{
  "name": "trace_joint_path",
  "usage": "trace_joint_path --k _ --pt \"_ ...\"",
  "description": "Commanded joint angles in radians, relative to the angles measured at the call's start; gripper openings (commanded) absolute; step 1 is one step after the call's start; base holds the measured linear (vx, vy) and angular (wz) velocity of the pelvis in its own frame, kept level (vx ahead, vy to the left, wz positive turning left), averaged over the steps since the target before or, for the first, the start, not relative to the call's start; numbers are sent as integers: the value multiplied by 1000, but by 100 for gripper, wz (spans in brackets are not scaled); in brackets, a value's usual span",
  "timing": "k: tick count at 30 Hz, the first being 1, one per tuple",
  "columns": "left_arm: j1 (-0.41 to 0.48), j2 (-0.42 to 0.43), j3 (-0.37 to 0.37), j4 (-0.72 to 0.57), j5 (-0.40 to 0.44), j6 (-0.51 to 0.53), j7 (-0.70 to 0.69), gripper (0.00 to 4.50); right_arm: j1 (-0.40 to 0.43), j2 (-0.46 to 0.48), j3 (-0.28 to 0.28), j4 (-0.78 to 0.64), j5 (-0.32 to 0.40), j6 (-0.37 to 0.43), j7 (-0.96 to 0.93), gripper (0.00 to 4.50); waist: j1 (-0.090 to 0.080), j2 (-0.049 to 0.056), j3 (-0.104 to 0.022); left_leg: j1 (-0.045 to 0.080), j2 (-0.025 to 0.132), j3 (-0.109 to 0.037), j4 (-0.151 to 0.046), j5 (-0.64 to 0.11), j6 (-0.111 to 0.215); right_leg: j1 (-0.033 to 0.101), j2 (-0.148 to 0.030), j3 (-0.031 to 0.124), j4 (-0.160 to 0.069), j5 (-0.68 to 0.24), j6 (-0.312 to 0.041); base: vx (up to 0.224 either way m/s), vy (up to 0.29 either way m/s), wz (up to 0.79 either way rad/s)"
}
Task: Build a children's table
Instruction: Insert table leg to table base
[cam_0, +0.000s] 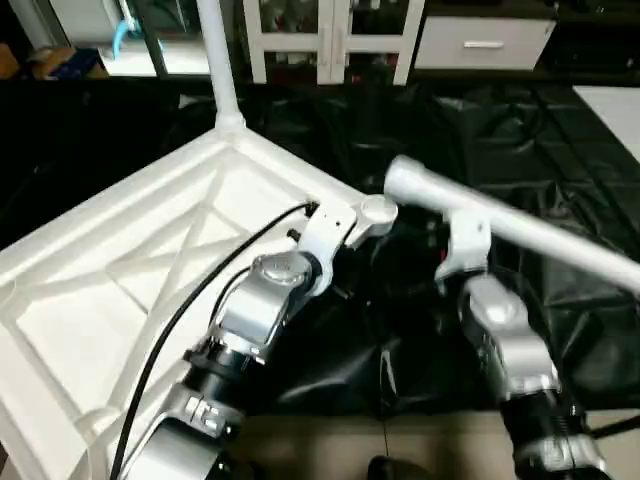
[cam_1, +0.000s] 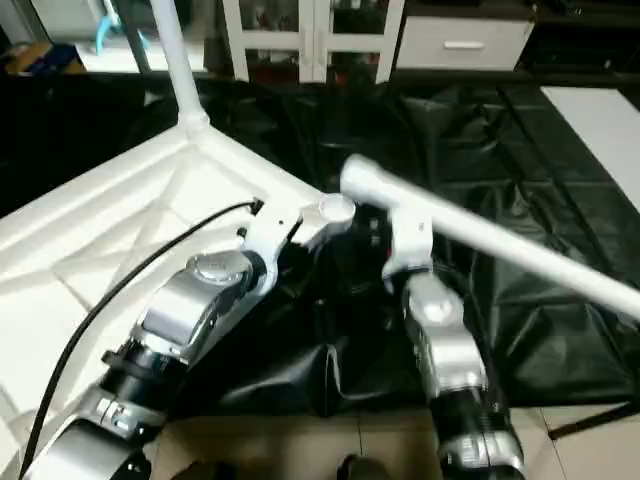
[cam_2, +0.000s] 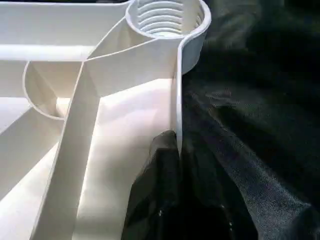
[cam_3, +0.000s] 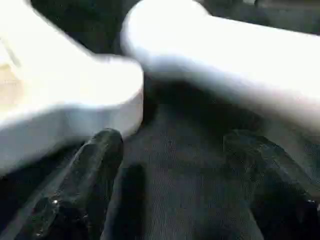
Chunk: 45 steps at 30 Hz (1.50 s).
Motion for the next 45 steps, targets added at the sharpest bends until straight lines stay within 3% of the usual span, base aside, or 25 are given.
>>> trace_joint_path --k 1,2,3,4,5,6,7,12,13,15,18,20,21,23,26,30,36,41,42,44,45 --pt "-15 16 2 -4 5 -38 -3 0 6 7 -10 -45 23 23 -8 363 9 -3 -91 20 3 9 -47 -43 149 66 -19 15 -34 56 -300 0 0 0" --pt "-14 25 -4 -1 5 -53 -18 0 11 9 -13 -63 36 20 2 363 7 -4 -90 20 3 9 -48 -68 139 66 -19 15 -36 31 -294 0 0 0" --pt "-14 36 -12 3 5 -71 -36 0 15 12 -13 -83 49 19 18 363 10 11 -88 23 3 6 -50 -96 129 64 -21 15 -38 2 -286 0 0 0" --pt "-12 50 -23 8 7 -97 -57 0 17 15 -12 -98 57 17 28 363 9 14 -87 23 4 6 -52 -107 122 63 -20 15 -40 -6 -282 0 0 0" --pt "-10 58 -30 11 9 -113 -71 0 18 16 -11 -108 61 17 34 363 7 5 -87 22 2 6 -51 -121 112 64 -19 15 -41 -14 -275 0 0 0" --pt "-5 92 -57 19 18 -168 -118 0 22 15 -13 -149 75 24 53 363 10 13 -88 23 2 6 -51 -125 106 63 -20 16 -40 -16 -273 0 0 0" --pt "-5 92 -57 19 18 -168 -118 0 22 15 -13 -149 75 24 53 363 10 11 -87 23 2 6 -52 -133 105 62 -20 16 -44 -26 -270 0 0 0" --pt "-6 159 -101 45 48 -279 -181 0 14 -34 -9 -282 90 63 116 363 23 19 -87 27 4 4 -54 -148 72 60 -18 18 -41 -56 -248 0 0 0" --pt "-3 178 -119 48 53 -347 -213 0 5 -70 -25 -314 81 98 107 363 26 22 -88 29 4 3 -54 -142 69 59 -18 19 -41 -54 -246 0 0 0" --pt "2 211 -157 53 64 -489 -272 0 -16 -163 -63 -328 26 165 72 363 38 18 -90 33 3 6 -52 -126 53 58 -16 21 -39 -50 -239 0 0 0" --pt "19 241 -204 39 51 -626 -374 0 -36 -299 -145 -249 12 206 87 363 51 18 -91 34 1 13 -49 -124 44 57 -17 24 -38 -45 -236 0 0 0" --pt "34 235 -221 33 22 -707 -430 0 -41 -412 -206 -139 25 227 128 398 59 21 -92 36 2 14 -47 -134 44 58 -19 24 -39 -49 -243 0 0 0" --pt "35 234 -222 33 21 -709 -432 0 -41 -415 -207 -137 25 227 129 398 63 19 -92 38 3 16 -47 -138 47 56 -19 24 -41 -47 -246 0 0 0" --pt "49 221 -229 20 1 -733 -455 0 -33 -468 -227 -77 57 265 181 417 68 13 -94 30 -1 23 -44 -124 78 61 -19 20 -34 -17 -251 0 0 0" --pt "46 213 -236 41 7 -762 -449 0 -33 -501 -223 -23 90 273 262 441 64 14 -95 23 0 25 -41 -141 117 60 -29 16 -41 -91 -236 0 0 0" --pt "40 207 -236 70 12 -811 -460 0 -46 -540 -209 46 77 261 345 441 55 11 -95 22 1 26 -41 -166 121 55 -30 13 -52 -189 -216 0 0 0" --pt "23 184 -233 122 6 -915 -498 0 -99 -591 -209 242 22 144 361 441 47 11 -98 21 -1 29 -38 -182 125 49 -30 7 -60 -250 -206 0 0 0" --pt "8 195 -224 175 26 -987 -465 0 -91 -574 -222 200 43 149 361 441 51 11 -103 18 -1 31 -36 -166 152 49 -30 4 -57 -241 -196 0 0 0" --pt "-11 226 -212 237 52 -1083 -440 0 -81 -558 -222 180 48 135 358 441 50 12 -104 16 -1 31 -36 -171 155 48 -30 2 -58 -255 -182 0 0 0" --pt "-27 247 -181 276 46 -1128 -432 0 -78 -544 -226 166 60 125 359 441 47 14 -107 15 -1 29 -36 -180 148 49 -30 1 -57 -266 -168 0 0 0" --pt "-35 258 -152 292 26 -1138 -442 30 -80 -534 -231 162 67 116 361 444 47 13 -105 16 -2 30 -37 -186 144 47 -31 1 -59 -280 -166 0 0 0"
